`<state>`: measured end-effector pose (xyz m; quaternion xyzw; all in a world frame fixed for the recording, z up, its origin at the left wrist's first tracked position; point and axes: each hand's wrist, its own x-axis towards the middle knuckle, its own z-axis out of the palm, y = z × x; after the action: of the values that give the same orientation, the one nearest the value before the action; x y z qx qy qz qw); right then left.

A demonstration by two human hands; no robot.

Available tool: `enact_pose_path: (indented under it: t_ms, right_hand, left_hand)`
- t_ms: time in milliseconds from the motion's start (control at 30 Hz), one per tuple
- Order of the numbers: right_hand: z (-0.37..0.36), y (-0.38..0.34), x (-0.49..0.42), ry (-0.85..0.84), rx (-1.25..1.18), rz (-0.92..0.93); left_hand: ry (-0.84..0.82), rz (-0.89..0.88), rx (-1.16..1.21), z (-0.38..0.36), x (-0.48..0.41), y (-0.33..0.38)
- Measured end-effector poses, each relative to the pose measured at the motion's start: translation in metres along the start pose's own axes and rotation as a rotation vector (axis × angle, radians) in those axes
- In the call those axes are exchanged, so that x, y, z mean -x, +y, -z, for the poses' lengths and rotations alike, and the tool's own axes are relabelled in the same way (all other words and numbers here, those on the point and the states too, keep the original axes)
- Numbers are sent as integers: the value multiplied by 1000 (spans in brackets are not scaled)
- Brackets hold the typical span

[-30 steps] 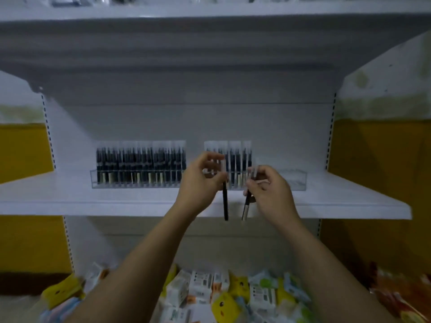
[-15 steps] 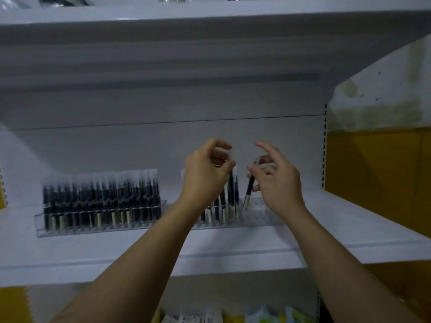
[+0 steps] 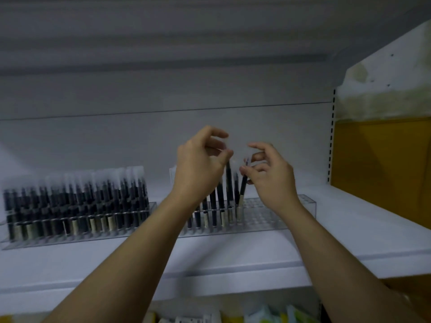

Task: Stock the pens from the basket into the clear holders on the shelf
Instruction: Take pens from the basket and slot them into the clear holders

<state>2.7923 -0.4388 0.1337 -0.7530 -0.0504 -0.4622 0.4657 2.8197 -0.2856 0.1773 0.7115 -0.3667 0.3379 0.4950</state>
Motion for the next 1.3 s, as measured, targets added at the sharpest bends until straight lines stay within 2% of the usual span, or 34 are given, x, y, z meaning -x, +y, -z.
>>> enact_pose_path:
  t_ms: [233,367,467,633,733,867,1000,1133,1300]
  right_hand:
    - [14,0,18,-317,493,62]
    - [21,-11,10,-438,585,109]
    - [19,-12,6,-498,640,111]
    - [20,-8,14,-487,698,93]
    - [21,-9,21,-476,717,103]
    - [23,-10,29,-517,638,58]
    - [24,-12,31,-541,623,30]
    - [24,-17,34,-564,618,-19]
    - [27,-27,44,-551,604,-99]
  left_hand:
    - [-97,45,-45,-4,10,-11]
    - [-11,46,-2,1,2,-8]
    - [-7,50,-3,1,-2,-5]
    - [-131,81,-39,-8,8,-12]
    - [-162,16,-177,-17,12,-15]
    - [-128,12,-354,-19,11,-17]
    - [-161,27,-506,-16,13,-22]
    - [-128,-40,-570,-14,20,-19]
    - [-167,-103,-612,3,28,-11]
